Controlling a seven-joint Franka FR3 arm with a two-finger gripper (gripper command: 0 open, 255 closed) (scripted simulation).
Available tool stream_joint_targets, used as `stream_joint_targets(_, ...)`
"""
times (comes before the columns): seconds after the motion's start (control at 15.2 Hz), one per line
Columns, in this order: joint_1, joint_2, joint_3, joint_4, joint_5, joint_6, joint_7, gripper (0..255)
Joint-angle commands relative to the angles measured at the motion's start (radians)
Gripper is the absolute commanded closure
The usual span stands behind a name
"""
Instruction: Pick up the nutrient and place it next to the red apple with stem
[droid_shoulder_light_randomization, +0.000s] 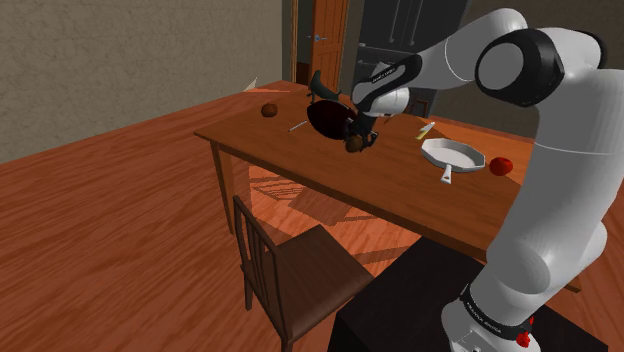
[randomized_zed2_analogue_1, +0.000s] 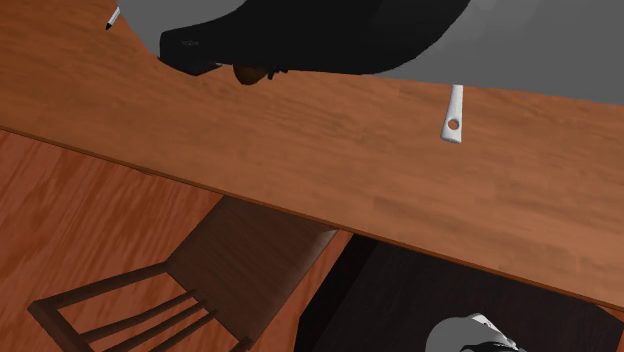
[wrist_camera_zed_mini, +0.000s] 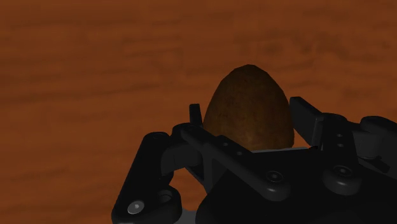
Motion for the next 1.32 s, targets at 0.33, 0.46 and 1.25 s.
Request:
stream_joint_targets(0.33, 0.003, -0.043, -0.007, 0.041, -0.02, -0.083, 0.021, 255)
stream_joint_targets(0.46, 0.004, -0.055, -0.009, 0.054, -0.025, -0.107, 0.026, 255)
stream_joint_targets(1.25, 0.005, -0.107, -0.015, 0.148, -0.05, -0.252, 0.054, 255)
